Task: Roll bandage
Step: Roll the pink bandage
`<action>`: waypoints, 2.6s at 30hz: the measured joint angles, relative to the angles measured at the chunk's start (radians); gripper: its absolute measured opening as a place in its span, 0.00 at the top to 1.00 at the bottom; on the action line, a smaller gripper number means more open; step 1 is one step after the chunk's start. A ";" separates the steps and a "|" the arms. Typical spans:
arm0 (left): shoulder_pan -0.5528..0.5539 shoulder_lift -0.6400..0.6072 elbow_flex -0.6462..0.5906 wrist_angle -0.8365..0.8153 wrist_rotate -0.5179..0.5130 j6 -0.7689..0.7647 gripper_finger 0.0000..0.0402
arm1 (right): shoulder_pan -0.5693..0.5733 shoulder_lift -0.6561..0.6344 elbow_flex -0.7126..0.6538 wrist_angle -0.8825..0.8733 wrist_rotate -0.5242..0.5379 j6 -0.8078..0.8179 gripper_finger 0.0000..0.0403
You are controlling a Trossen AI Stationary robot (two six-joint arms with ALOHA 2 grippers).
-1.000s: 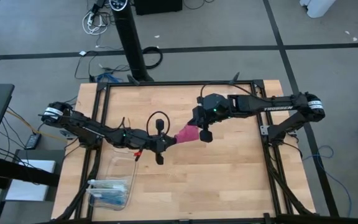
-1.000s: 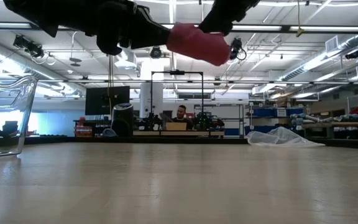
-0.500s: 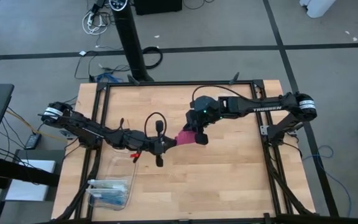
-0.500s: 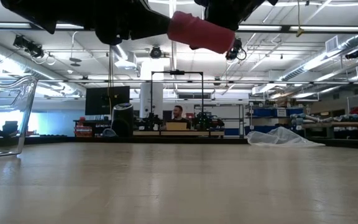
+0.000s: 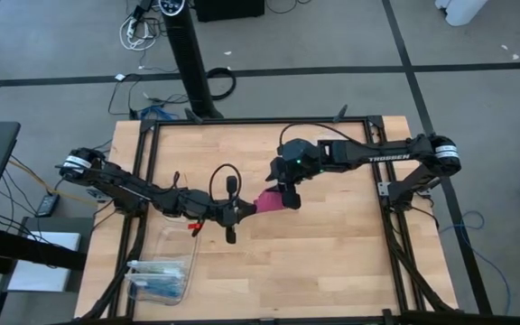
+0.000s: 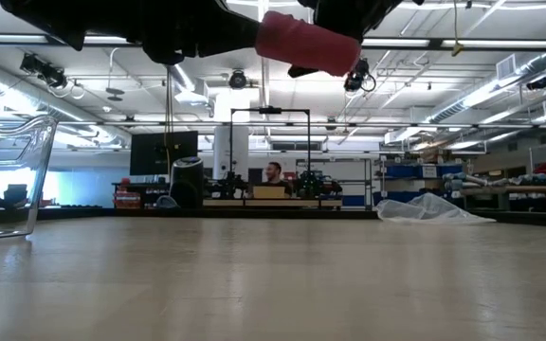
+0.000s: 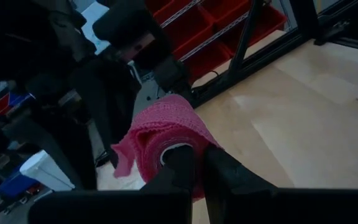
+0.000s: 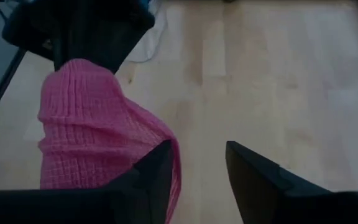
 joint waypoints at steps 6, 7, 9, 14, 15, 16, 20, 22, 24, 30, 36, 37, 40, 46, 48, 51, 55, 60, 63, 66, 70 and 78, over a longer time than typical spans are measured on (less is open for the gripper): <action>0.000 0.000 0.000 -0.038 -0.024 0.060 0.95 | 0.001 -0.060 0.000 -0.004 0.062 0.000 0.59; 0.000 0.000 0.000 -0.039 -0.026 0.065 0.95 | 0.001 -0.073 0.000 -0.004 0.070 0.000 0.58; 0.001 0.000 0.000 -0.042 -0.029 0.079 0.95 | 0.001 -0.097 0.000 -0.005 0.087 0.001 0.58; 0.000 0.000 0.000 -0.048 -0.028 0.088 0.95 | 0.003 -0.149 0.000 -0.004 0.187 -0.001 0.59; 0.000 0.000 0.000 -0.048 -0.028 0.088 0.95 | 0.002 -0.156 0.000 -0.005 0.208 -0.001 0.59; 0.000 0.000 0.000 -0.048 -0.028 0.089 0.95 | 0.002 -0.160 0.000 -0.006 0.223 -0.001 0.59; 0.001 0.000 0.000 -0.049 -0.029 0.086 0.95 | 0.003 -0.161 0.000 -0.011 0.220 -0.001 0.59; 0.001 0.000 0.000 -0.049 -0.030 0.086 0.95 | 0.011 -0.166 0.000 -0.014 0.206 -0.001 0.59; 0.000 0.000 0.000 -0.049 -0.058 0.088 0.95 | 0.028 -0.176 0.000 -0.038 0.185 0.020 0.57; 0.001 0.000 0.000 -0.047 -0.211 0.204 0.95 | 0.107 -0.181 -0.023 -0.123 0.114 0.112 0.55; 0.000 0.000 0.000 -0.047 -0.212 0.301 0.95 | 0.109 -0.179 -0.092 -0.060 0.139 0.165 0.55; 0.000 0.000 0.000 -0.048 -0.212 0.301 0.95 | 0.105 -0.179 -0.101 -0.061 0.139 0.173 0.55; -0.005 0.000 0.000 -0.052 -0.213 0.301 0.95 | 0.102 -0.179 -0.117 -0.047 0.141 0.174 0.55; -0.017 0.000 0.000 -0.053 -0.294 0.339 0.95 | 0.129 -0.189 -0.147 -0.031 0.145 0.186 0.55; -0.017 0.000 0.000 -0.035 -0.320 0.341 0.95 | 0.144 -0.203 -0.160 -0.026 0.163 0.158 0.54; -0.006 0.000 0.000 0.009 -0.321 0.242 0.95 | 0.189 -0.198 -0.166 -0.031 0.250 0.057 0.53; 0.056 0.000 0.000 0.036 -0.299 0.027 0.95 | 0.273 -0.165 -0.166 -0.017 0.462 -0.136 0.53; 0.133 0.000 0.001 0.083 -0.160 -0.259 0.95 | 0.311 -0.141 -0.166 0.019 0.659 -0.296 0.54; 0.171 0.000 0.001 0.121 -0.121 -0.375 0.95 | 0.312 -0.131 -0.166 0.050 0.716 -0.363 0.54; 0.193 0.000 0.014 0.131 -0.106 -0.442 0.95 | 0.303 -0.128 -0.166 0.072 0.739 -0.420 0.54; 0.213 0.000 0.047 0.142 -0.103 -0.523 0.95 | 0.298 -0.126 -0.166 0.117 0.760 -0.466 0.56; 0.246 0.000 0.075 0.168 -0.073 -0.655 0.95 | 0.277 -0.126 -0.166 0.194 0.816 -0.544 0.60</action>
